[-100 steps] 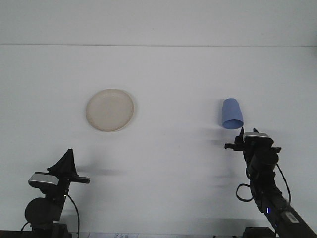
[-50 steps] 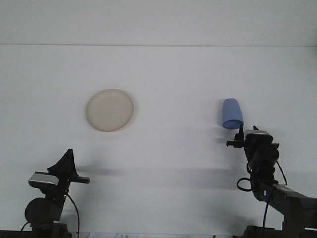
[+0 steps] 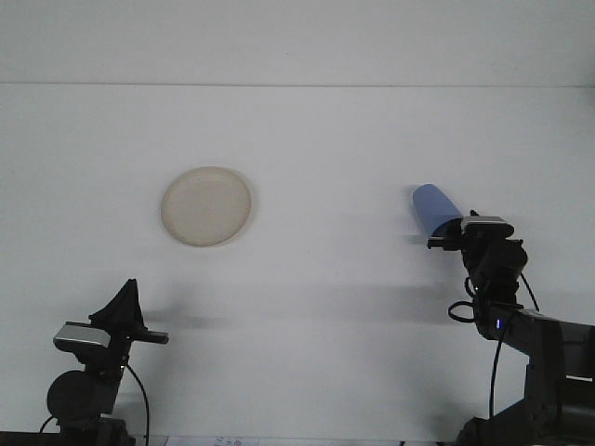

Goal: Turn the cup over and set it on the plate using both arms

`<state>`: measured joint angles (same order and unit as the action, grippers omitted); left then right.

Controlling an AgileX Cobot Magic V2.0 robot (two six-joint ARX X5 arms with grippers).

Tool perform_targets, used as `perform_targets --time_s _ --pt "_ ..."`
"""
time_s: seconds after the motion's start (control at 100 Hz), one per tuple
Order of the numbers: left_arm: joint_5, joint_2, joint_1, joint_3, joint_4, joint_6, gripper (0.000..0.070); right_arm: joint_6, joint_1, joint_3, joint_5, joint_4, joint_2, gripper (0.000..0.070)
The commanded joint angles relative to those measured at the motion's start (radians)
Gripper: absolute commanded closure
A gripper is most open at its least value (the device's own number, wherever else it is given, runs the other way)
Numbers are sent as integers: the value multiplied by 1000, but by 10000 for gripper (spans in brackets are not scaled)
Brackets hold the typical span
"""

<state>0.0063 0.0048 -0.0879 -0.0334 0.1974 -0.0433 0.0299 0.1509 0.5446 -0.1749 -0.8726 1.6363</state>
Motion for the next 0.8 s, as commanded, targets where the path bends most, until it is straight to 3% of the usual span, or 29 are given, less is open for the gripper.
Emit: perform_targets --time_s 0.0,0.18,0.39,0.55,0.79 --pt "3 -1 0 19 13 -3 685 -7 1 18 -20 -10 16 700" --pt "3 -1 0 19 13 -2 685 -3 -8 22 -114 27 -28 700" --pt "3 -1 0 19 13 -2 685 -34 -100 35 -105 313 -258 700" --pt "3 -1 0 19 13 -2 685 -55 -224 171 -59 768 -481 700" --pt "3 -1 0 19 13 -3 685 -95 -423 655 -45 1602 -507 700"
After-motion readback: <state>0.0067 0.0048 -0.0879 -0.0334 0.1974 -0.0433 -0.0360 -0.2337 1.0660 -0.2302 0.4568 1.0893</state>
